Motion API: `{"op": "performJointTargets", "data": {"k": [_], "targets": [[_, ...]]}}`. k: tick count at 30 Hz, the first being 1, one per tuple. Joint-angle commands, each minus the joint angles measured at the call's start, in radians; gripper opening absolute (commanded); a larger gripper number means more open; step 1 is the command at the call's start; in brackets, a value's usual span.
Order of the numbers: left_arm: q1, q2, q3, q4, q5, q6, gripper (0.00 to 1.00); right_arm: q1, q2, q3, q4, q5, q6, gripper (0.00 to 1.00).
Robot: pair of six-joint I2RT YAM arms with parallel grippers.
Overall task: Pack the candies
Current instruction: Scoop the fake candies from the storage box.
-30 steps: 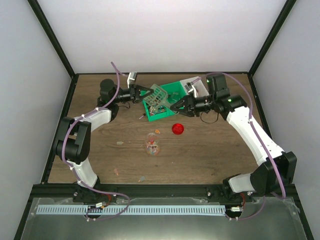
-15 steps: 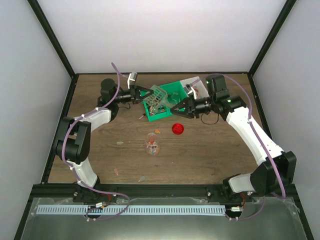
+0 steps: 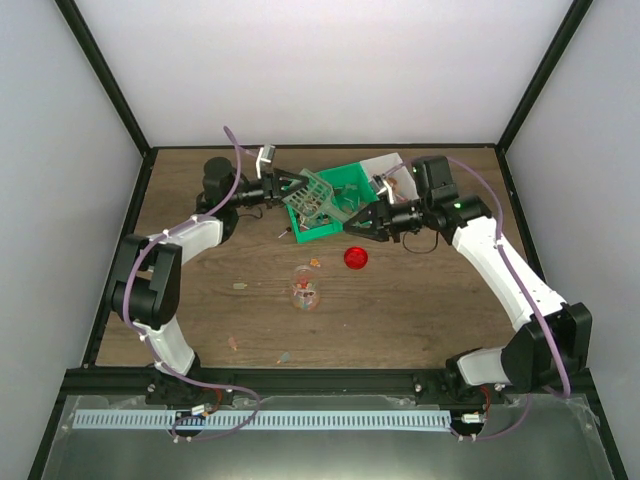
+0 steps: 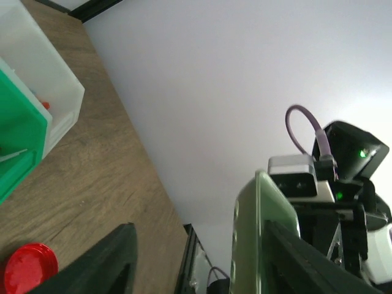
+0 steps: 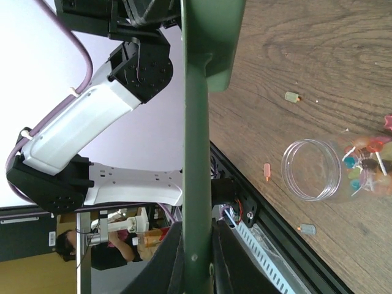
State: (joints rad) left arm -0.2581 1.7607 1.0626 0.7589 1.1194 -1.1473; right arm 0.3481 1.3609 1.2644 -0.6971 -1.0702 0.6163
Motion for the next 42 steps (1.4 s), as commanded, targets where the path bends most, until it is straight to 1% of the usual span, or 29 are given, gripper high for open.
{"op": "performJointTargets", "data": {"k": [1,2,3,5,9,11,15,17,22,27,31,37,39,42], "targets": [[0.004,-0.032,-0.008,-0.098,-0.095,0.075,0.66,0.0,-0.029,-0.035,0.091,-0.017,0.089,0.01],[0.012,-0.038,-0.011,-0.132,-0.134,0.095,0.71,0.0,-0.025,-0.045,0.119,-0.004,0.126,0.01],[0.018,-0.051,-0.01,-0.179,-0.172,0.125,0.73,0.0,-0.02,-0.052,0.14,0.015,0.163,0.01],[0.032,-0.077,-0.006,-0.301,-0.276,0.197,0.74,0.0,-0.002,-0.053,0.171,0.056,0.238,0.01],[0.036,-0.126,0.049,-0.65,-0.527,0.402,0.74,0.001,0.042,-0.032,0.225,0.126,0.412,0.01],[0.036,-0.153,0.053,-0.724,-0.626,0.469,0.74,0.001,0.07,-0.016,0.213,0.153,0.514,0.01],[0.033,-0.196,0.056,-0.814,-0.735,0.538,0.74,0.001,0.132,0.014,0.127,0.181,0.612,0.01],[0.031,-0.207,0.053,-0.837,-0.754,0.573,0.74,0.0,0.15,-0.008,0.12,0.179,0.659,0.01],[0.014,-0.214,0.039,-0.872,-0.818,0.619,0.74,0.002,0.187,-0.092,0.194,0.148,0.789,0.01],[-0.001,-0.198,0.032,-0.863,-0.836,0.627,0.74,0.001,0.266,-0.05,0.222,0.112,0.822,0.01],[-0.029,-0.176,0.047,-0.862,-0.886,0.655,0.74,0.001,0.339,0.045,0.152,0.116,0.798,0.01],[-0.04,-0.124,0.057,-0.844,-0.919,0.669,0.74,0.002,0.432,0.121,0.072,0.127,0.797,0.01],[-0.04,-0.107,0.074,-0.853,-0.927,0.687,0.74,0.001,0.447,0.146,0.036,0.145,0.808,0.01],[-0.039,-0.091,0.099,-0.873,-0.938,0.713,0.74,0.002,0.461,0.214,-0.064,0.21,0.812,0.01]]}}
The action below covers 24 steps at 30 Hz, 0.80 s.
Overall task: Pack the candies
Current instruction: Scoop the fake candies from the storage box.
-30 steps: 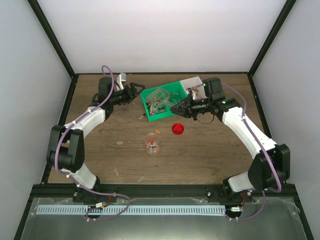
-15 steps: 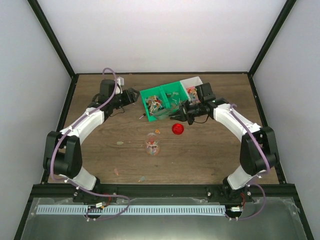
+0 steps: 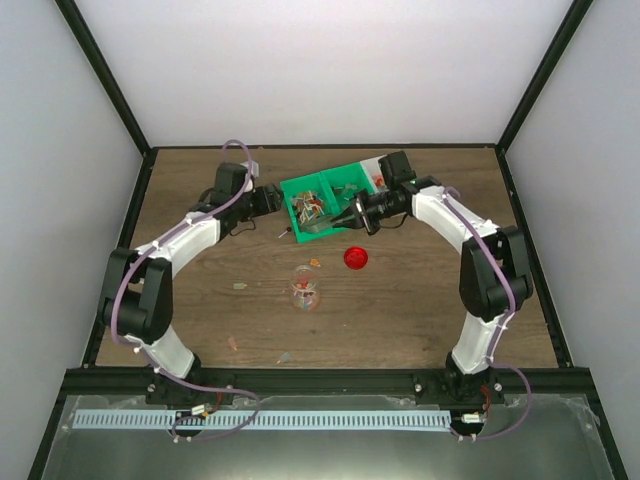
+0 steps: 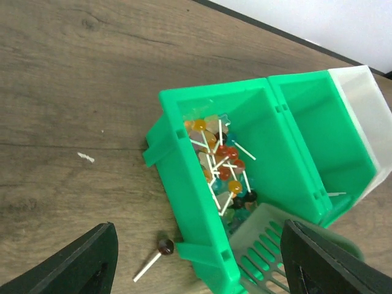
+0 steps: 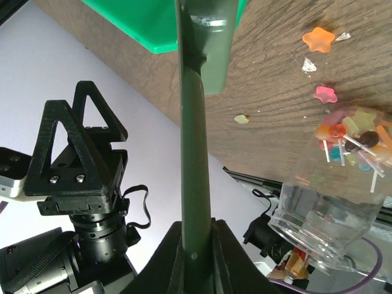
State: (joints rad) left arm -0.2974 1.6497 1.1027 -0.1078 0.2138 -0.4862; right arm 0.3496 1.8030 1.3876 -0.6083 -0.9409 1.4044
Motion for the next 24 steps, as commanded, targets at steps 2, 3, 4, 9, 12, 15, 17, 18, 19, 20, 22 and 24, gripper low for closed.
{"op": "performJointTargets", "data": {"k": [2,3,4,9,12,15,17,18,19,20,22,24], "targets": [[0.0,0.028,0.069,-0.012,-0.037,0.065,0.74,0.0,0.031,0.142,-0.205,0.119,0.027,0.01],[0.0,0.032,0.073,-0.014,-0.037,0.07,0.74,0.001,0.042,0.167,-0.227,0.142,0.027,0.01],[0.0,0.036,0.078,-0.016,-0.036,0.075,0.74,0.002,0.055,0.197,-0.251,0.16,0.025,0.01],[0.0,0.061,0.108,-0.036,-0.019,0.09,0.74,0.025,0.143,0.332,-0.333,0.241,0.003,0.01],[0.0,0.065,0.117,-0.043,-0.005,0.097,0.74,0.045,0.18,0.37,-0.34,0.276,-0.003,0.01],[0.0,0.069,0.128,-0.058,0.009,0.104,0.74,0.067,0.213,0.387,-0.363,0.3,-0.017,0.01],[0.0,0.069,0.129,-0.067,0.019,0.11,0.74,0.08,0.214,0.38,-0.36,0.322,-0.011,0.01],[0.0,0.069,0.128,-0.068,0.024,0.11,0.74,0.084,0.213,0.369,-0.353,0.323,-0.005,0.01],[0.0,0.069,0.126,-0.07,0.03,0.112,0.74,0.084,0.211,0.354,-0.342,0.323,0.0,0.01],[0.0,0.071,0.127,-0.072,0.038,0.112,0.74,0.087,0.209,0.333,-0.322,0.32,0.008,0.01],[0.001,0.074,0.13,-0.079,0.052,0.115,0.74,0.086,0.2,0.285,-0.268,0.319,0.029,0.01],[0.0,0.076,0.135,-0.091,0.057,0.121,0.74,0.086,0.199,0.234,-0.195,0.315,0.047,0.01]]}}
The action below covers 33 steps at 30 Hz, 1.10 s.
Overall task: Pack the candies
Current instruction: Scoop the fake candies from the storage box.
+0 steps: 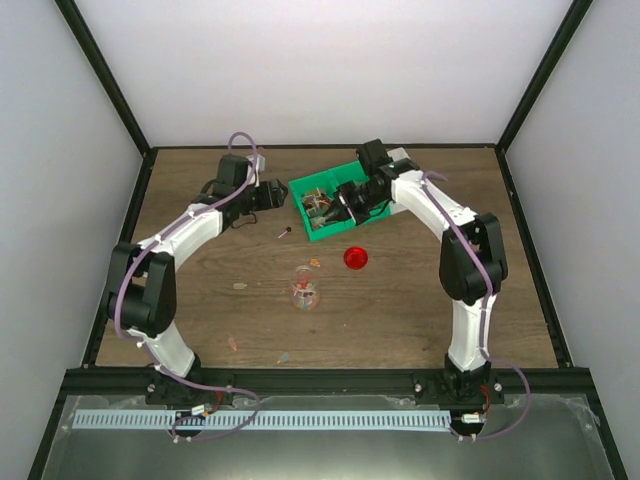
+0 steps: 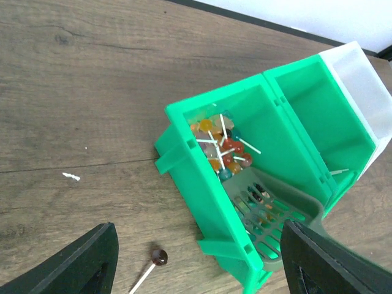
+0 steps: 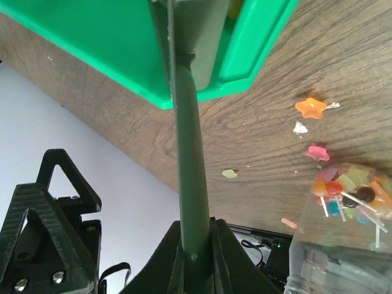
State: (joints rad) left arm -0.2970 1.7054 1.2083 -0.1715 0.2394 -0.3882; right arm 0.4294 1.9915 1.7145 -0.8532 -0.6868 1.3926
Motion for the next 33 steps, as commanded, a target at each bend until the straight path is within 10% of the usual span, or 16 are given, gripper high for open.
{"op": "performJointTargets", "data": {"k": [1,8,19,33], "targets": [[0.0,0.02,0.033,-0.034,0.033,0.027,0.74,0.006,0.014,-0.116,0.081,0.05,0.069,0.01],[-0.001,0.033,0.067,-0.083,0.047,0.046,0.74,0.0,0.087,-0.255,0.445,-0.07,0.055,0.01],[-0.001,0.297,0.374,-0.238,-0.105,0.032,0.86,-0.032,-0.002,-0.334,0.371,-0.064,0.018,0.01],[-0.073,0.575,0.714,-0.521,-0.237,-0.08,0.27,-0.055,0.003,-0.284,0.273,-0.087,-0.057,0.01]]}}
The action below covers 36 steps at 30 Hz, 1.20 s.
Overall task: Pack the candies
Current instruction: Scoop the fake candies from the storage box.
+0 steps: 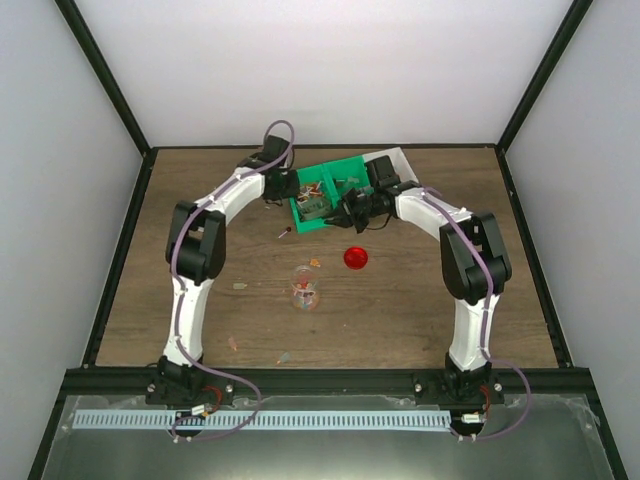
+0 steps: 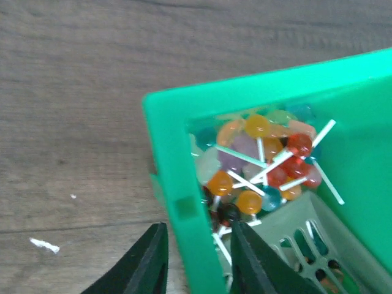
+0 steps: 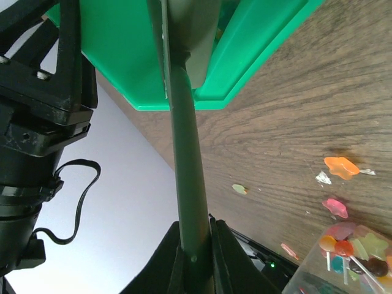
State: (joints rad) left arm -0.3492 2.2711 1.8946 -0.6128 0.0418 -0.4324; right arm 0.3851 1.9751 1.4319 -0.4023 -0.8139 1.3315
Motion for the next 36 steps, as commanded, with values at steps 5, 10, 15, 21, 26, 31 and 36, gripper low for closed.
{"op": "performJointTargets", "data": {"k": [5,10,15,21,26,31,36], "targets": [[-0.042,-0.005,0.029,-0.103,-0.072,-0.07,0.04,-0.012,0.009,0.012,-0.243,0.045,0.002,0.01],[-0.072,-0.02,0.019,-0.113,-0.126,-0.114,0.04,-0.011,-0.031,0.017,-0.27,0.031,0.022,0.01],[-0.1,-0.019,0.007,-0.117,-0.161,-0.156,0.04,-0.01,-0.094,0.032,-0.322,0.059,0.046,0.01],[-0.114,-0.038,-0.015,-0.122,-0.232,-0.249,0.04,-0.009,-0.099,0.121,-0.498,0.109,0.021,0.01],[-0.118,-0.064,-0.047,-0.119,-0.302,-0.341,0.04,-0.003,-0.094,0.145,-0.574,0.107,0.04,0.01],[-0.12,-0.045,-0.038,-0.123,-0.289,-0.348,0.04,0.008,-0.109,0.172,-0.595,0.105,0.069,0.01],[-0.12,-0.024,-0.032,-0.136,-0.273,-0.337,0.04,0.01,-0.078,0.174,-0.605,0.11,0.066,0.01]]}}
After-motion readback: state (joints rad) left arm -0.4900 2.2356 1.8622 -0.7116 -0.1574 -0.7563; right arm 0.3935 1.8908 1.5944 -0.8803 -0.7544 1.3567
